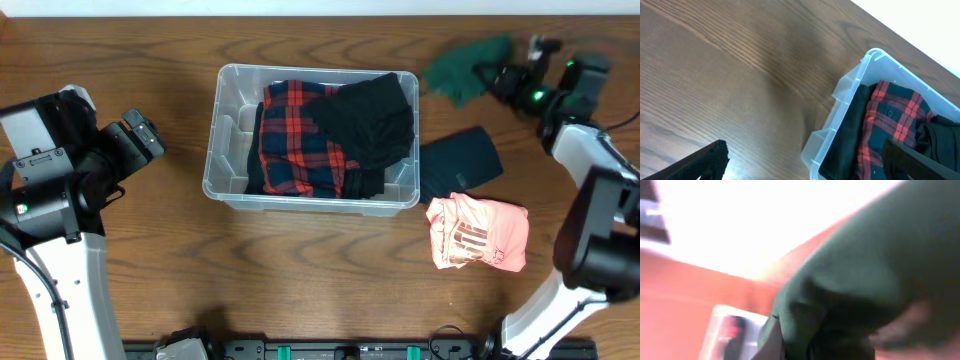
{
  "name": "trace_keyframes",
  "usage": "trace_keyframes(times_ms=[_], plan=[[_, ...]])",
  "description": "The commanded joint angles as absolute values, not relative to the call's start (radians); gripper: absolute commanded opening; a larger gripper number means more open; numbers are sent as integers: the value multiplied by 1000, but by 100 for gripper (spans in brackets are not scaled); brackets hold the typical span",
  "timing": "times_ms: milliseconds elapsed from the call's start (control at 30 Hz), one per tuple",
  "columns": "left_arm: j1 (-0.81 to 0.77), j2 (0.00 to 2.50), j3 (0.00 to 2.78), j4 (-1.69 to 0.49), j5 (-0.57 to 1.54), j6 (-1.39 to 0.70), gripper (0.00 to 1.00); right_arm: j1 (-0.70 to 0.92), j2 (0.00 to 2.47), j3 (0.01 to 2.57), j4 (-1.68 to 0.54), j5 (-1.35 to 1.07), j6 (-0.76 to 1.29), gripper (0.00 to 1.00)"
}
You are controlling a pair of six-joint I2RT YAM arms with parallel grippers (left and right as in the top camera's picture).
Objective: Pack container
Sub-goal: 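Carry the green garment into the container and press it down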
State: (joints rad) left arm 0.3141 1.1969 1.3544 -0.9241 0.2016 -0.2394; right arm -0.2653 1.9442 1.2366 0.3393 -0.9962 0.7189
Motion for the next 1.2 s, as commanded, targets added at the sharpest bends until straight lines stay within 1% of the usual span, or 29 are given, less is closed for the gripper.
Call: trace_keyframes(times_ms=[0, 100, 233, 267, 333, 433, 567, 633, 700, 800, 867, 967, 1033, 1167], plan=[[319, 1201, 1352, -927, 190, -241, 98, -247, 1841, 1250, 489, -1203, 987, 1], [319, 1201, 1352, -927, 190, -241, 98, -216, 1806, 1250, 694, -1217, 1172, 1], [319, 1201, 1352, -927, 189, -241, 98, -137, 1791, 1250, 907, -1216, 1342, 1], [319, 1201, 1352, -927, 190, -241, 98, -108, 1791, 1250, 945, -1214, 1367, 1], [319, 1201, 1352, -927, 190, -241, 98, -44, 1791, 1249, 953, -1203, 1367, 1], [319, 1201, 1352, -927, 190, -241, 98, 60, 1792, 1249, 934, -1174, 1311, 1], [319, 1201, 1352, -927, 190, -241, 98, 215, 1792, 1249, 844, -1100, 1178, 1], [319, 1201, 1352, -927, 189, -241, 98, 294, 1792, 1249, 764, -1054, 1078, 1], [319, 1201, 1352, -927, 190, -241, 98, 352, 1792, 1249, 664, -1009, 981, 1], [319, 1201, 1352, -927, 190, -241, 98, 424, 1795, 1249, 439, -910, 794, 1], [319, 1201, 1352, -927, 190, -241, 98, 460, 1806, 1249, 295, -831, 661, 1], [319, 1201, 1352, -927, 189, -241, 98, 489, 1842, 1249, 134, -714, 514, 1], [319, 1201, 1352, -927, 190, -241, 98, 492, 1873, 1249, 51, -653, 457, 1], [319, 1201, 1352, -927, 190, -241, 98, 467, 1934, 1249, -55, -639, 403, 1]])
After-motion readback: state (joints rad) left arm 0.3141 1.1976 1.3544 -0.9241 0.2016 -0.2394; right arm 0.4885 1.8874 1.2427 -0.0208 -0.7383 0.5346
